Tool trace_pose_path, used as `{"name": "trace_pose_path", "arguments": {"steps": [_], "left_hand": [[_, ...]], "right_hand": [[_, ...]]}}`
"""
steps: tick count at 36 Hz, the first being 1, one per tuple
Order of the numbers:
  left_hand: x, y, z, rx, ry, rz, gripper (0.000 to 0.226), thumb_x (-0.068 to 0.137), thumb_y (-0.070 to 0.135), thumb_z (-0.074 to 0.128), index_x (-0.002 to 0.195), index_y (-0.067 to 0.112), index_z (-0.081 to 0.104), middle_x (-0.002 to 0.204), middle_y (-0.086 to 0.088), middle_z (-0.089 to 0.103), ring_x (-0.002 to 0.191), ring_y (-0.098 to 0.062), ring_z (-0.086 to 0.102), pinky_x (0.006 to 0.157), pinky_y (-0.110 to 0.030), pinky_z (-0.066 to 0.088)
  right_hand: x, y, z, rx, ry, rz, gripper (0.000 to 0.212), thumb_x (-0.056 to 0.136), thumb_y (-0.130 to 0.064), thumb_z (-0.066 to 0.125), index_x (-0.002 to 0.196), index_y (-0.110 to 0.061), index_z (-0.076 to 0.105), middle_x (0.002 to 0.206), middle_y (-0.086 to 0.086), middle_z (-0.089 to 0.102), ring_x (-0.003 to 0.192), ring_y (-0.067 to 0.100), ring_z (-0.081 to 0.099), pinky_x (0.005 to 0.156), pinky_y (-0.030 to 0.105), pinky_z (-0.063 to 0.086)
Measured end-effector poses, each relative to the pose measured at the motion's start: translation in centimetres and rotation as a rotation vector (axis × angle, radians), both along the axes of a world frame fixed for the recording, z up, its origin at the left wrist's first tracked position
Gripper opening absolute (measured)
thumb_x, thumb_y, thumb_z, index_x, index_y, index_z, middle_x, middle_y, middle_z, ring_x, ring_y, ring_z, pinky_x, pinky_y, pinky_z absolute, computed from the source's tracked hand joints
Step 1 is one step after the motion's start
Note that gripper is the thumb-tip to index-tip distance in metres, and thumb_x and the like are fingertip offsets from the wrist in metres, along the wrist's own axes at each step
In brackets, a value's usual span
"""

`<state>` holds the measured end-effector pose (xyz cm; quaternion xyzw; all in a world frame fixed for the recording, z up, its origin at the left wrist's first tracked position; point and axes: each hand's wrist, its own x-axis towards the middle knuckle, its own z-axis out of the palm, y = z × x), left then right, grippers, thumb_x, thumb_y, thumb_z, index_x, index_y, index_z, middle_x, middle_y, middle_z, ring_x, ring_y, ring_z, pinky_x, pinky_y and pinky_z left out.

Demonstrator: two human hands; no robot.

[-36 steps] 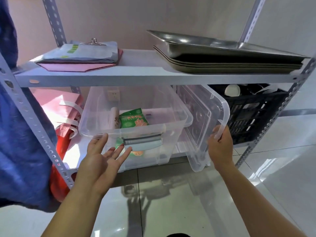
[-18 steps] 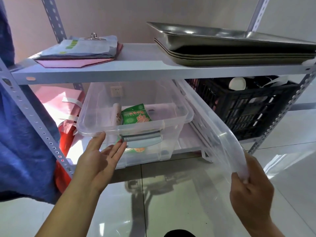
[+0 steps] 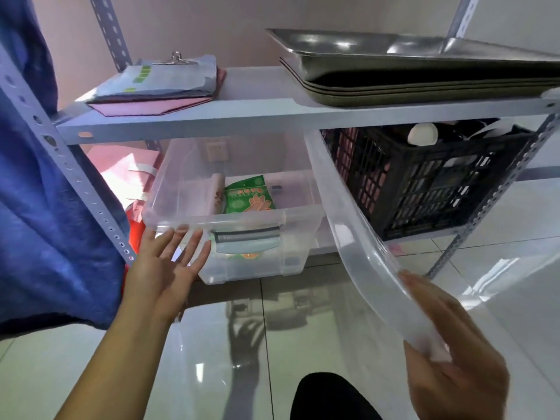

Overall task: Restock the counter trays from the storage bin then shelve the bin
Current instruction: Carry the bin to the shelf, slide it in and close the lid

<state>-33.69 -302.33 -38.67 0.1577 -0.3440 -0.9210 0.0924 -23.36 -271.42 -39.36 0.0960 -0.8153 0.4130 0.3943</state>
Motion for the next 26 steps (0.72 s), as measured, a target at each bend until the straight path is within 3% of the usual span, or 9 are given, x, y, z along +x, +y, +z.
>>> {"name": "trace_pose_path", "arguments": {"steps": [2,6,8,10,13,17,21,24,26], "left_hand": [[0.3,-0.5,0.0,0.008,-0.022,-0.006,0.012,0.097,0.009,0.051,0.104,0.018,0.057,0.118,-0.008,0.062,0.111,-0.029,0.068,0.094,-0.05,0.054],[1.3,-0.3,0.6,0.045,-0.053,-0.008,0.043,0.096,0.011,0.054,0.139,0.008,0.048,0.124,-0.009,0.06,0.114,-0.029,0.065,0.097,-0.047,0.052],[1.6,-0.2,1.1,0.05,-0.042,-0.014,0.046,0.096,0.011,0.054,0.141,0.009,0.046,0.122,-0.008,0.06,0.116,-0.029,0.065,0.097,-0.047,0.052],[2.0,-0.1,1.4,0.058,-0.04,-0.004,0.052,0.096,0.011,0.055,0.146,0.01,0.041,0.121,-0.008,0.061,0.115,-0.03,0.065,0.098,-0.047,0.051],[2.4,-0.1,1.7,0.054,-0.043,-0.011,0.049,0.094,0.012,0.058,0.142,0.011,0.046,0.122,-0.009,0.061,0.118,-0.031,0.063,0.096,-0.047,0.053],[2.6,0.3,1.9,-0.014,-0.109,0.053,0.049,0.092,0.017,0.063,0.139,0.011,0.051,0.132,-0.011,0.058,0.119,-0.027,0.062,0.094,-0.045,0.055],[2.3,0.6,2.1,-0.081,-0.187,0.06,0.048,0.089,0.025,0.067,0.135,0.018,0.054,0.133,-0.008,0.054,0.116,-0.024,0.059,0.079,-0.043,0.057],[2.3,0.8,2.6,-0.02,-0.185,-0.01,0.048,0.091,0.029,0.064,0.136,0.016,0.054,0.127,-0.007,0.059,0.115,-0.029,0.063,0.073,-0.042,0.059],[2.4,0.4,2.6,0.002,-0.183,0.009,0.044,0.093,0.032,0.059,0.131,0.008,0.056,0.123,-0.007,0.061,0.117,-0.027,0.063,0.08,-0.041,0.058]], "right_hand": [[0.4,-0.5,2.4,0.018,-0.005,0.1,0.076,0.057,0.019,0.048,0.121,-0.018,0.066,0.126,-0.015,0.063,0.12,0.01,0.059,0.101,0.02,0.043],[-1.0,-1.2,3.5,0.104,-0.061,0.101,0.076,0.058,0.03,0.053,0.122,-0.008,0.064,0.122,-0.006,0.063,0.121,0.006,0.055,0.107,0.015,0.035],[-1.3,-2.3,4.4,0.107,-0.108,0.104,0.074,0.058,0.03,0.055,0.122,-0.007,0.064,0.121,-0.001,0.064,0.119,0.011,0.058,0.107,0.014,0.035],[-1.5,-3.2,4.8,0.163,-0.099,0.151,0.065,0.064,0.022,0.052,0.121,-0.006,0.065,0.122,0.002,0.066,0.119,0.017,0.059,0.105,0.023,0.043],[-1.6,-3.7,5.2,0.185,-0.102,0.219,0.06,0.068,0.018,0.051,0.122,-0.005,0.064,0.125,0.001,0.064,0.123,0.018,0.057,0.101,0.034,0.049],[-1.4,-4.6,5.5,0.221,-0.124,0.322,0.072,0.06,0.025,0.051,0.125,-0.006,0.063,0.127,0.0,0.063,0.125,0.016,0.055,0.104,0.03,0.045],[-0.2,-5.6,5.2,0.377,-0.122,0.436,0.074,0.058,0.016,0.052,0.128,-0.005,0.061,0.131,0.004,0.062,0.131,0.019,0.05,0.103,0.048,0.045],[-0.2,-6.2,5.5,0.518,-0.131,0.484,0.077,0.056,0.011,0.055,0.13,-0.008,0.061,0.134,0.002,0.06,0.133,0.018,0.048,0.106,0.05,0.04],[-0.8,-6.6,6.0,0.608,-0.129,0.512,0.077,0.056,0.011,0.058,0.13,-0.009,0.061,0.134,0.002,0.061,0.132,0.019,0.05,0.106,0.05,0.04]]}}
